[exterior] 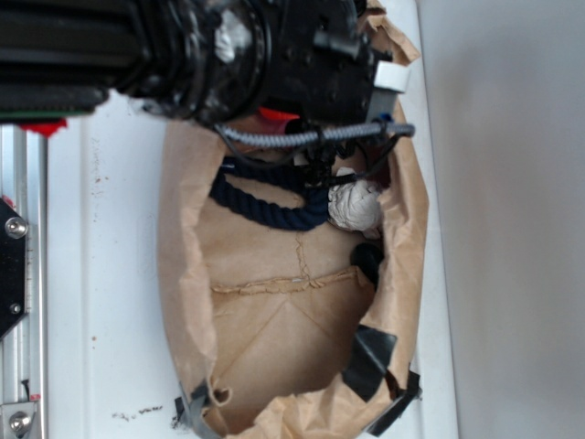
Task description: Grab the carrot.
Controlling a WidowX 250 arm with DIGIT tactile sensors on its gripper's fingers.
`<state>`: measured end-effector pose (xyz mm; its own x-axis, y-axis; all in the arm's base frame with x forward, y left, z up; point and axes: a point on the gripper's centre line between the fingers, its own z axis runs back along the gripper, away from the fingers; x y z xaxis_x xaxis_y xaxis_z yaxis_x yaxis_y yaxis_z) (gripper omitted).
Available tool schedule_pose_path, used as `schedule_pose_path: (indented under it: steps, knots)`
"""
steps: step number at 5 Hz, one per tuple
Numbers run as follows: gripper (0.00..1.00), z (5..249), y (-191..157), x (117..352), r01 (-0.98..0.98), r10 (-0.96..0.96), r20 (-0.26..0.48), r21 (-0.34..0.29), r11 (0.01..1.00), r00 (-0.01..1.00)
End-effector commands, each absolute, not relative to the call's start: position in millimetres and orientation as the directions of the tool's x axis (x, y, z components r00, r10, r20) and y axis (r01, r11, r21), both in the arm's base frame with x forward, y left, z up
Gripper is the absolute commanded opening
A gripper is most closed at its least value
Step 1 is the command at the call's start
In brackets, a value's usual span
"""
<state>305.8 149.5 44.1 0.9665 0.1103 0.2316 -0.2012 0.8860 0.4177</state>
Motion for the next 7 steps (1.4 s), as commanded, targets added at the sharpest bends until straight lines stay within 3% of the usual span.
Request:
schedule_pose_path:
  steps: [1,2,3,5,7]
  knots:
    - [0.00,46,149,309,-0.240,0.137,0.271,0.396,0.886,0.953]
    - [0.00,48,149,310,-0.265,0.148,0.299,0.400,0.877,0.943]
    - [0.00,63,150,306,-0.260,0.154,0.300,0.356,0.898,0.941]
    - [0.00,130,130,278,-0.151,0.093,0.286,0.187,0.971,0.954]
    - [0.00,173,76,256,-0.018,-0.027,0.309,0.141,0.990,0.951]
